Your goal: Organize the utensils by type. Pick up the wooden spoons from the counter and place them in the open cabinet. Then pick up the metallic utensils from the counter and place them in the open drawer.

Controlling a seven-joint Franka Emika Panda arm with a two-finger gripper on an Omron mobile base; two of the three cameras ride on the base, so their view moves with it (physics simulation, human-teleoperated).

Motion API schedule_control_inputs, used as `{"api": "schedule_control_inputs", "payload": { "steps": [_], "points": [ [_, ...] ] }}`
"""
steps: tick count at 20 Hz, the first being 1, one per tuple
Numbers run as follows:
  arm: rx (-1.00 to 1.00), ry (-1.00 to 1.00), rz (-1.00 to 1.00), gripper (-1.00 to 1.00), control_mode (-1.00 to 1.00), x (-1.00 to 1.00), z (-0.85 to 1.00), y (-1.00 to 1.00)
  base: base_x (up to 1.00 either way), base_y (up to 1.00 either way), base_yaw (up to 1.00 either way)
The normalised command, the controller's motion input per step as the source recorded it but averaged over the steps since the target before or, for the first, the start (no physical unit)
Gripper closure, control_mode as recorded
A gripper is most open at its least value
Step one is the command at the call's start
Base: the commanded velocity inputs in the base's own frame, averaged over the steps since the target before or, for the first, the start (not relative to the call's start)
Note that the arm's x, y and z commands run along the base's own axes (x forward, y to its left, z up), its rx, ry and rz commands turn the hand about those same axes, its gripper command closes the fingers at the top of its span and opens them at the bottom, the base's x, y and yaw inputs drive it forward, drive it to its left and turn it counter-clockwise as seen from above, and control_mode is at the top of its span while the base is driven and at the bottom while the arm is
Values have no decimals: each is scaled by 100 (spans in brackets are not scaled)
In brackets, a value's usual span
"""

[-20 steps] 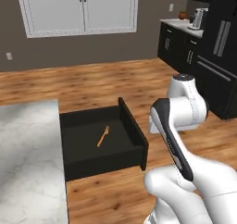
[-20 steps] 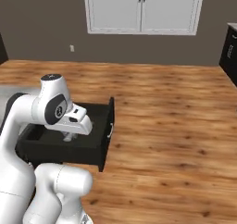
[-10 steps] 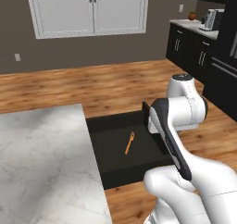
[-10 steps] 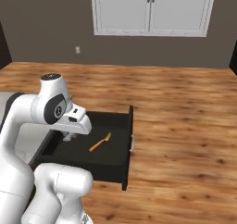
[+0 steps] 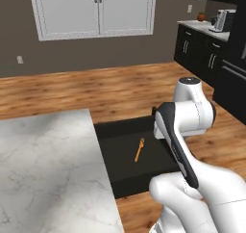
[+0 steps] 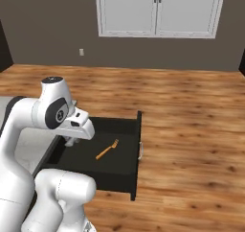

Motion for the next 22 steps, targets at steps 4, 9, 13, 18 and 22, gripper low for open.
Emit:
{"api": "schedule_control_inputs", "payload": {
  "steps": [4, 9, 13, 18, 22],
  "points": [
    [0, 0, 0, 100, 100, 0, 0, 0, 28, 0, 8],
    [0, 0, 0, 100, 100, 0, 0, 0, 35, 0, 14],
    [0, 0, 0, 100, 100, 0, 0, 0, 10, 1, 4],
    [0, 0, 0, 100, 100, 0, 0, 0, 0, 0, 0],
    [0, 0, 0, 100, 100, 0, 0, 0, 0, 0, 0]
  ]
}}
